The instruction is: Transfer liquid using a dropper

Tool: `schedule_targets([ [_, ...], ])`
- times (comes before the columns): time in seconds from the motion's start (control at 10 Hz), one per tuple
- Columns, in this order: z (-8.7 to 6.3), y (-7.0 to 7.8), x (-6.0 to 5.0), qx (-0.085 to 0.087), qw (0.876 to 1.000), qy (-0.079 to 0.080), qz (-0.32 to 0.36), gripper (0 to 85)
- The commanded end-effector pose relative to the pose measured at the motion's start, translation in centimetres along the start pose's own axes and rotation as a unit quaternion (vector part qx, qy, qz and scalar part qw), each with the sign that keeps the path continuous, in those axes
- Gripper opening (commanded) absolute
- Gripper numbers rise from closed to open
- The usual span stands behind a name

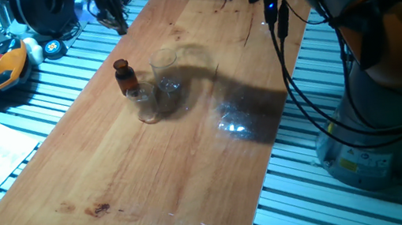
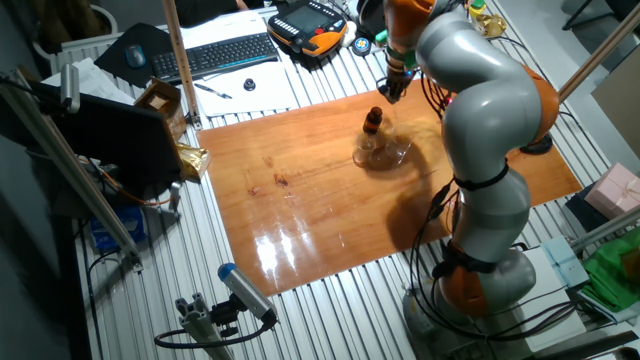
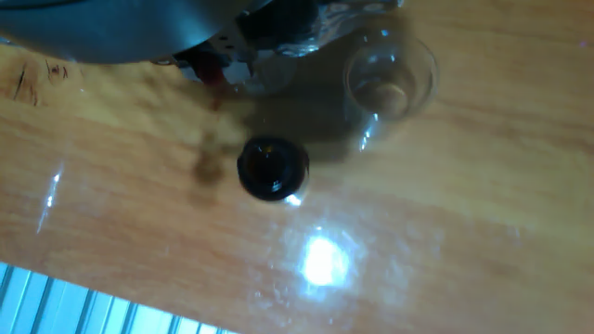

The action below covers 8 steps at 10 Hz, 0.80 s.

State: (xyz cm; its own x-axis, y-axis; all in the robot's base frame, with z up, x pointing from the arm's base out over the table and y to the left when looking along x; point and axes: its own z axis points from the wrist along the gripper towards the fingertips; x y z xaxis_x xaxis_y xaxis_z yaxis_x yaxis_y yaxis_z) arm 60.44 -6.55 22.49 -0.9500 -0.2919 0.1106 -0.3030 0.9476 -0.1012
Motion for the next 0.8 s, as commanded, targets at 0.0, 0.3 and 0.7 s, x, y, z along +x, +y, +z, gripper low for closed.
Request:
schedule_targets([
  [0.0,0.2,0.1,0.3,0.001,1.0,0.001,0.0,15.0],
  [0.3,1.5,0.7,1.1,0.011,1.0,-0.014,0.003,15.0],
  [0.7,2.3,0.7,1.1,0.01,1.0,-0.021,0.002,15.0],
])
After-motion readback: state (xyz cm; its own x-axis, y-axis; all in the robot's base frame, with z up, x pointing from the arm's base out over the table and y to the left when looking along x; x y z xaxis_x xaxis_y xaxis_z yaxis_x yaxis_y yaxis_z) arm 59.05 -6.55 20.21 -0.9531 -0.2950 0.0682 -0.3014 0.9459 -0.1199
